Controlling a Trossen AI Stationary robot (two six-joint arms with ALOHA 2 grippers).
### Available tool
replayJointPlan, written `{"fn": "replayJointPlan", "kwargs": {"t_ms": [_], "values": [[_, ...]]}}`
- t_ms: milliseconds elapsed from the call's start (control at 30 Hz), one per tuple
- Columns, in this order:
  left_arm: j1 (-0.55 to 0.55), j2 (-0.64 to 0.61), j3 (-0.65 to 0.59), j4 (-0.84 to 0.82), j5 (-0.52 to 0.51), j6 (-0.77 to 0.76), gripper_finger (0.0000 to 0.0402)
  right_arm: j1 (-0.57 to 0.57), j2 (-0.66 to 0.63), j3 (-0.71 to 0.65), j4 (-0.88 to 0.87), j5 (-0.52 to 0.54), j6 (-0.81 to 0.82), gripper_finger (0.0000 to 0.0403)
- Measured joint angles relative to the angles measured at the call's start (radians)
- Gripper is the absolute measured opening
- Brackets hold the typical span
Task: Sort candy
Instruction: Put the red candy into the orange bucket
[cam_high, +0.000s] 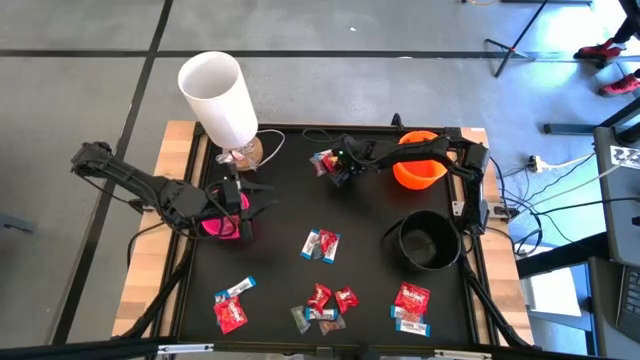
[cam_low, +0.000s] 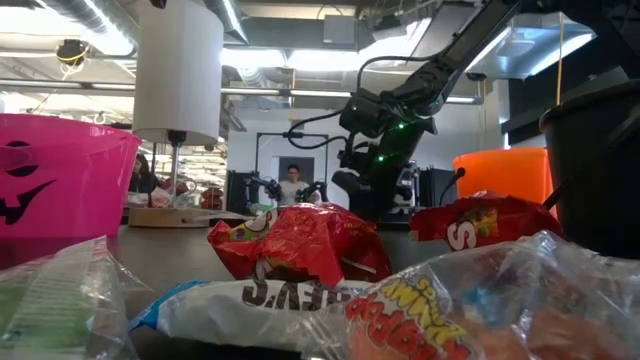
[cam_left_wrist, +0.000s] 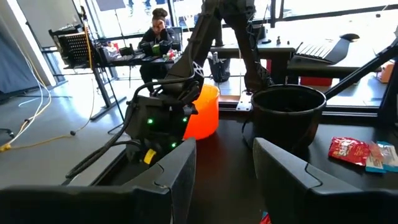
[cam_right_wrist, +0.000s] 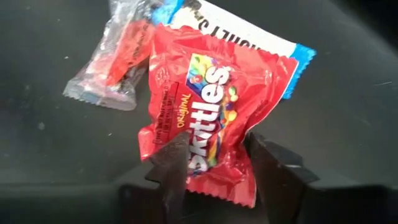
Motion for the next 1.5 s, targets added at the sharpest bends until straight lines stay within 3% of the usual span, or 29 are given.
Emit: {"fn": "replayJointPlan", "kwargs": {"t_ms": [333, 633, 967, 1267, 1500], "values": [[0.0, 0.002, 0.0, -0.006, 0.0, 0.001, 0.0151, 0.001, -0.028, -0.003, -0.022, -0.085, -0.003, 0.001], [0.0, 0.002, 0.0, -0.017, 0.0, 0.001, 0.0151, 0.009, -0.186, -0.005, -0.093, -0.113, -0.006, 0.0014], [0.0, 0.012, 0.0, -0.026, 0.0, -0.008, 0.0151, 0.02, -0.549, -0.004, -0.25, -0.118, -0.038, 0.0012], [0.0, 0.016, 0.0, -0.027, 0.0, -0.008, 0.0151, 0.02, -0.876, -0.003, -0.677, 0.164, 0.04, 0.0009], [0.0, 0.016, 0.0, -0.027, 0.0, -0.008, 0.0151, 0.019, -0.986, -0.027, -0.896, 0.278, 0.187, 0.0011]]}}
